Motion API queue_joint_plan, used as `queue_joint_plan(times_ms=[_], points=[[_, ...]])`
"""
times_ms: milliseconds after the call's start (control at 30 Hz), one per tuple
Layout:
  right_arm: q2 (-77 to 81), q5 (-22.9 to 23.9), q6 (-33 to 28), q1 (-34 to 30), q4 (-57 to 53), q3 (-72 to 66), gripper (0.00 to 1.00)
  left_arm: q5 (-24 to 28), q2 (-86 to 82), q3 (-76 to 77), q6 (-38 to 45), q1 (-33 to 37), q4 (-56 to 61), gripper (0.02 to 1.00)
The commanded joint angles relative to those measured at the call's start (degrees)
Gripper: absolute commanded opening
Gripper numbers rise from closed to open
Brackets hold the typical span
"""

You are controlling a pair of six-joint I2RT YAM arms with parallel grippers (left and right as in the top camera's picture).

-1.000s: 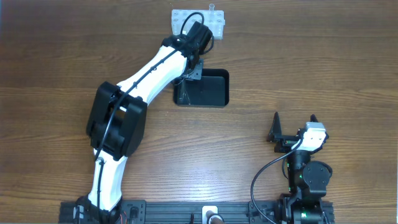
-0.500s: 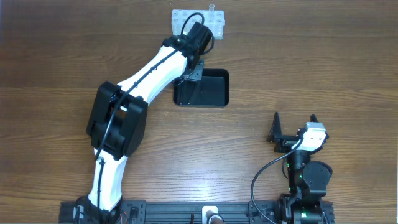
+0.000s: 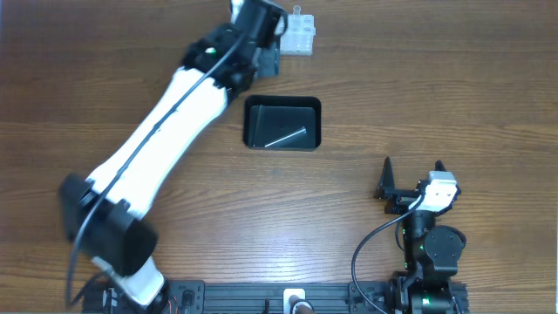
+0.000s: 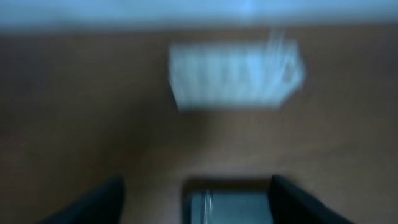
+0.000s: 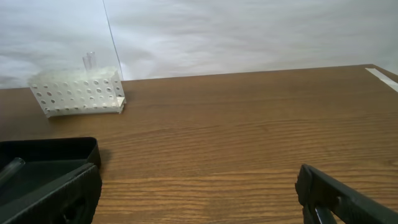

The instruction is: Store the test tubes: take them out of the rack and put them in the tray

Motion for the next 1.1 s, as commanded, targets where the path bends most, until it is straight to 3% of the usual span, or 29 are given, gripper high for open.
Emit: queue_joint_plan(times_ms=[33, 133, 333, 433, 600, 767, 1100], points=[[-0.57, -0.26, 0.5, 0.37, -0.15, -0.33, 0.993, -7.85, -11.08, -2.56, 7.93, 1.4, 4.74, 0.899], [-0.57, -0.26, 0.5, 0.37, -0.15, -0.33, 0.993, -7.58, -18.16, -7.04, 10.69, 4.63, 10.38, 0.991], [-0.57, -0.26, 0.5, 0.37, -0.15, -0.33, 0.993, -0.83, -30.8, -22.32, 10.84, 13.97, 26.82, 1.0], [-0.57, -0.26, 0.5, 0.37, -0.15, -0.33, 0.991, 4.46, -37.16, -32.33, 11.02, 18.88, 36.41, 1.0], [-0.57, -0.26, 0.5, 0.37, -0.15, -0.33, 0.993, 16.79, -47.67, -48.57, 19.87, 24.57, 50.58, 1.0], [-0.57, -0.26, 0.5, 0.37, -0.15, -0.33, 0.991, 17.77, -60.39, -60.48, 23.78, 25.29, 52.28, 1.0], [-0.57, -0.26, 0.5, 0.37, -0.15, -0.33, 0.993, 19.65, -84.7, -78.34, 24.11, 27.3, 52.37, 1.0]])
